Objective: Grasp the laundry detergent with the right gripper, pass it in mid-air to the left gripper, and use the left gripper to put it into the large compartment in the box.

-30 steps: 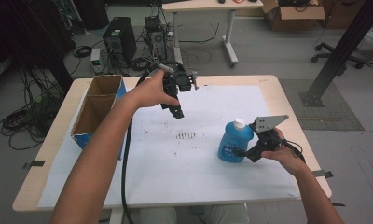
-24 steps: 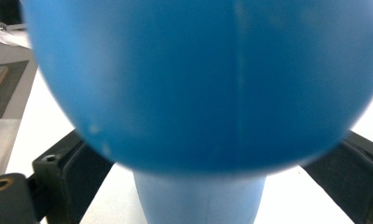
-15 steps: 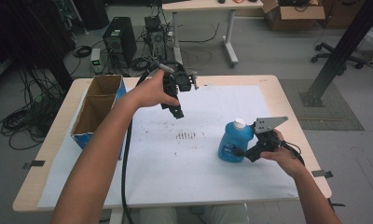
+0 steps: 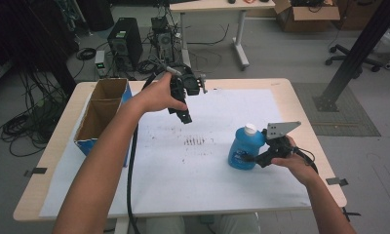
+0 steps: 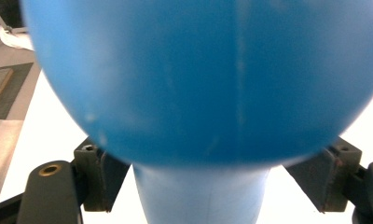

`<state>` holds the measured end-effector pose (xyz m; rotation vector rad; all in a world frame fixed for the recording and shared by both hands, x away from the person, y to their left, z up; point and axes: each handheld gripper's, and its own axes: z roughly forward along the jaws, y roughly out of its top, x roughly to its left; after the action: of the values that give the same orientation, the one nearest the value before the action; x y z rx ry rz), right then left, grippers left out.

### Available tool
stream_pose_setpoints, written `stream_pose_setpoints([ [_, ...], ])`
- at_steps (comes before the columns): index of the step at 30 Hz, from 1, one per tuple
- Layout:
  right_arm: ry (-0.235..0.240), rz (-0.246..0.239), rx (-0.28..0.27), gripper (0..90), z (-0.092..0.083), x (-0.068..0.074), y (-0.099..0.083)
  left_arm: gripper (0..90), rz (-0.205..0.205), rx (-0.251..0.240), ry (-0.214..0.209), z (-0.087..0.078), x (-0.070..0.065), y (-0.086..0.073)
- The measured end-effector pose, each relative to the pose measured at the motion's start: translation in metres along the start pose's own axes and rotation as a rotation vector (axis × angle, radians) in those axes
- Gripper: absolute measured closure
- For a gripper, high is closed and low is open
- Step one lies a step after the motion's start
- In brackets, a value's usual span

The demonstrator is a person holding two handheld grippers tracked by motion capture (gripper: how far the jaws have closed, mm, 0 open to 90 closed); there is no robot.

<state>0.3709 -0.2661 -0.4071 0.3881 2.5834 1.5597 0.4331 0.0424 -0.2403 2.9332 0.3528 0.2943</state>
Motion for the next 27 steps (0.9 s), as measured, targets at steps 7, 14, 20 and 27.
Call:
stream_pose_setpoints([
  [7,0.008,0.0,0.003,23.4,-0.0003,0.0005,0.0003,8.6,-0.001,-0.002,0.001,-0.0008,-0.0002,-0.0002],
  [14,0.004,-0.005,0.003,28.7,-0.0012,0.0003,0.0003,8.6,-0.002,0.001,0.002,-0.0007,0.0,-0.0007],
  [20,0.002,-0.013,0.005,31.1,-0.0016,0.0003,0.0005,8.6,-0.004,-0.001,0.003,-0.0006,0.0005,-0.0011],
  [27,0.011,-0.014,0.004,35.3,-0.0023,0.001,0.0003,8.6,-0.003,-0.001,0.004,-0.001,0.0001,-0.0009],
])
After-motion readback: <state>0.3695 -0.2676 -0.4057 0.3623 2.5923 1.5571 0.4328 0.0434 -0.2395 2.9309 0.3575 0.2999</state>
